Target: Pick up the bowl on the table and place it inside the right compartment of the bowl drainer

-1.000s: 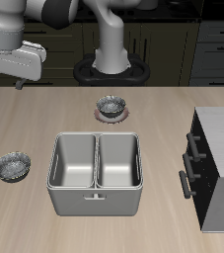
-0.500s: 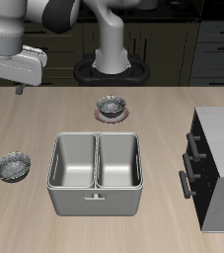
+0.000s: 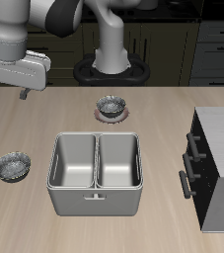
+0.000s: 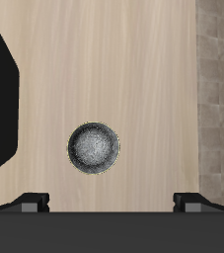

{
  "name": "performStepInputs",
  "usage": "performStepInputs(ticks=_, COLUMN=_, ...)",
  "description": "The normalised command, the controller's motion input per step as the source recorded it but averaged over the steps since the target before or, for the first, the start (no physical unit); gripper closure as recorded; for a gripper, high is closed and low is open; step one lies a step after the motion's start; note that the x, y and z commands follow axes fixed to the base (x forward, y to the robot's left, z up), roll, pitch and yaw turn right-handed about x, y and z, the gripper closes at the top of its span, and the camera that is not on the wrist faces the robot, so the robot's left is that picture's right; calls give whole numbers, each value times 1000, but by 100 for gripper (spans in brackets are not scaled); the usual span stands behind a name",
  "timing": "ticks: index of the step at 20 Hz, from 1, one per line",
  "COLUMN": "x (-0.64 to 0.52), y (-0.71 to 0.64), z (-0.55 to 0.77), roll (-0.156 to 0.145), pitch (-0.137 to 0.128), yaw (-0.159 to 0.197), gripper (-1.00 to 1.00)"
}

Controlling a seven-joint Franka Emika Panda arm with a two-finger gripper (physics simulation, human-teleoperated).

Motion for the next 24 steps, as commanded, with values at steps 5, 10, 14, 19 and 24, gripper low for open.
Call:
performStepInputs(ticks=5, x=108, y=-140, z=-272, roll=-26, pitch=19, yaw=13, gripper=-100)
performStepInputs(ticks=10, x=4, y=-109, z=-355, roll=1, pitch=29, yaw=-41, gripper=-100)
performStepInputs(ticks=14, x=-31, y=7, z=-141, roll=4, pitch=5, yaw=9, gripper=-100)
performStepInputs(ticks=19, x=-36, y=15, z=-173, roll=1, pitch=1, yaw=21, gripper=-100)
performStepInputs(ticks=24, x=-51, y=-68, z=-260, roll=-12, pitch=0, yaw=50, gripper=-100)
